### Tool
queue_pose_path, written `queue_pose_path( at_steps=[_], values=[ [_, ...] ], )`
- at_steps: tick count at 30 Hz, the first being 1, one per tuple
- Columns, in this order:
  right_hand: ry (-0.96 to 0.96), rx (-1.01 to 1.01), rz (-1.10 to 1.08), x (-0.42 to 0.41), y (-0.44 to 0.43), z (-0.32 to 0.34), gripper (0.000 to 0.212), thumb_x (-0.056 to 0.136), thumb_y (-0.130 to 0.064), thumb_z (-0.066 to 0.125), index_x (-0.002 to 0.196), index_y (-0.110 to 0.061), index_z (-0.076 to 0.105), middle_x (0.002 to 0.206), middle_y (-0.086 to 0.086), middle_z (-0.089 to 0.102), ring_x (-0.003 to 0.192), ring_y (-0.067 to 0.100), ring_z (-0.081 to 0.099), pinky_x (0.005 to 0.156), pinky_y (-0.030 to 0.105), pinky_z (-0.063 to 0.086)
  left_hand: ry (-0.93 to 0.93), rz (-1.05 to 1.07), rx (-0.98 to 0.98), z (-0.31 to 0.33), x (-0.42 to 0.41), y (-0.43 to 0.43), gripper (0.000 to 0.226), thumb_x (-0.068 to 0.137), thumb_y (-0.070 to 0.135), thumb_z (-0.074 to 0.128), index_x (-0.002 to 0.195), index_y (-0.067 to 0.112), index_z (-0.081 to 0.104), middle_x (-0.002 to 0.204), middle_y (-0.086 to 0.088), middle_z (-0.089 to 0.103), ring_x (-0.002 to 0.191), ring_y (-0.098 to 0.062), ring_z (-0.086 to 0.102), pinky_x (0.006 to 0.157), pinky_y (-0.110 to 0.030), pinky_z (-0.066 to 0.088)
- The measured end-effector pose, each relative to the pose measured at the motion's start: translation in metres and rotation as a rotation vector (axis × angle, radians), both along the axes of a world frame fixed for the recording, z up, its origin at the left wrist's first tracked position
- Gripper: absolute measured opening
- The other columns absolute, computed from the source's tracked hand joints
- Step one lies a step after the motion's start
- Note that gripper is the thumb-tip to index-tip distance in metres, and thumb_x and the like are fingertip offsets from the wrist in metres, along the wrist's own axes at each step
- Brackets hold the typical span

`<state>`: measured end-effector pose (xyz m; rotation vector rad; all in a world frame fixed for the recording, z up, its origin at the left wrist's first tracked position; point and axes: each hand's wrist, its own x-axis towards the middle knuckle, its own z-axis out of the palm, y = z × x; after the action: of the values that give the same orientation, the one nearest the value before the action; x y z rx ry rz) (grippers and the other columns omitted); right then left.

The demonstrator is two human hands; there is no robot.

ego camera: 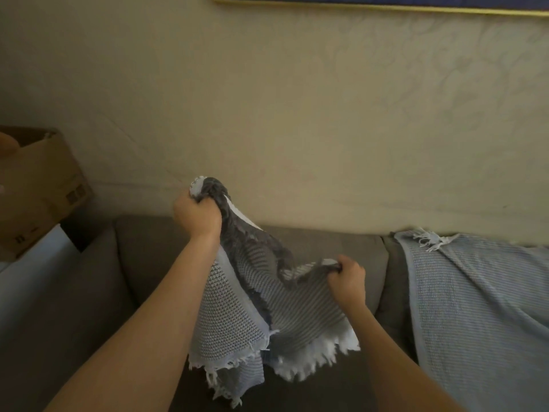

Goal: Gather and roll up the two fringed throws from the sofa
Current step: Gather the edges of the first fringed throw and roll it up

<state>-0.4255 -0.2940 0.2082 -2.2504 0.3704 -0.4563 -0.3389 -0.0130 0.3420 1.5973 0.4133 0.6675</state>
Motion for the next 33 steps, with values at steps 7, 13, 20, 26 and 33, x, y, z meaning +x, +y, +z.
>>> queue_pose_path(
  at_steps=[7, 13, 20, 26, 33],
  values=[
    [-0.129, -0.320, 0.044, 0.009, 0.003, 0.013, 0.018, 0.086, -0.021, 0.064, 0.073, -0.017, 0.053, 0.069, -0.002, 0.049, 0.067, 0.025, 0.051, 0.057, 0.037, 0.038, 0.239, 0.049, 0.108, -0.037, -0.013, 0.018, 0.019, 0.103, 0.014, 0.057, 0.103, 0.006, 0.075, 0.101, -0.011, 0.073, 0.092, -0.028, 0.069, 0.080, -0.041, 0.057],
    [-0.135, -0.095, -0.118, 0.014, 0.016, 0.017, 0.011, 0.081, 0.003, 0.056, 0.082, -0.008, 0.060, 0.069, 0.007, 0.056, 0.063, 0.029, 0.051, 0.055, 0.030, 0.030, 0.366, -0.041, 0.163, -0.064, -0.024, 0.024, 0.026, 0.104, 0.010, 0.058, 0.080, 0.010, 0.068, 0.083, -0.008, 0.067, 0.087, -0.032, 0.067, 0.075, -0.040, 0.051],
    [-0.332, 0.468, -0.262, 0.013, 0.042, 0.079, 0.027, 0.107, -0.011, 0.040, 0.081, -0.014, 0.048, 0.076, 0.004, 0.053, 0.066, 0.019, 0.049, 0.068, 0.037, 0.039, 0.428, -0.337, 0.182, -0.079, -0.040, 0.024, 0.029, 0.094, 0.011, 0.060, 0.066, 0.011, 0.065, 0.069, -0.012, 0.065, 0.068, -0.024, 0.057, 0.065, -0.034, 0.041],
    [-0.140, 0.208, 0.287, -0.013, 0.083, 0.102, 0.052, 0.077, -0.072, 0.067, 0.111, -0.033, 0.063, 0.091, -0.012, 0.073, 0.080, 0.005, 0.066, 0.074, 0.032, 0.054, 0.369, -0.609, 0.282, -0.057, -0.044, 0.002, 0.026, 0.088, 0.020, 0.064, 0.063, 0.013, 0.067, 0.063, -0.005, 0.064, 0.066, -0.014, 0.057, 0.064, -0.033, 0.045],
    [0.223, -0.422, 0.348, -0.011, 0.091, 0.085, 0.028, 0.074, -0.037, 0.061, 0.098, -0.024, 0.063, 0.093, 0.003, 0.072, 0.092, 0.037, 0.069, 0.072, 0.039, 0.056, 0.200, -0.917, 0.586, -0.049, -0.046, -0.007, 0.013, 0.092, 0.017, 0.076, 0.083, 0.025, 0.080, 0.081, 0.006, 0.078, 0.085, -0.010, 0.075, 0.071, -0.028, 0.056]
  ],
)
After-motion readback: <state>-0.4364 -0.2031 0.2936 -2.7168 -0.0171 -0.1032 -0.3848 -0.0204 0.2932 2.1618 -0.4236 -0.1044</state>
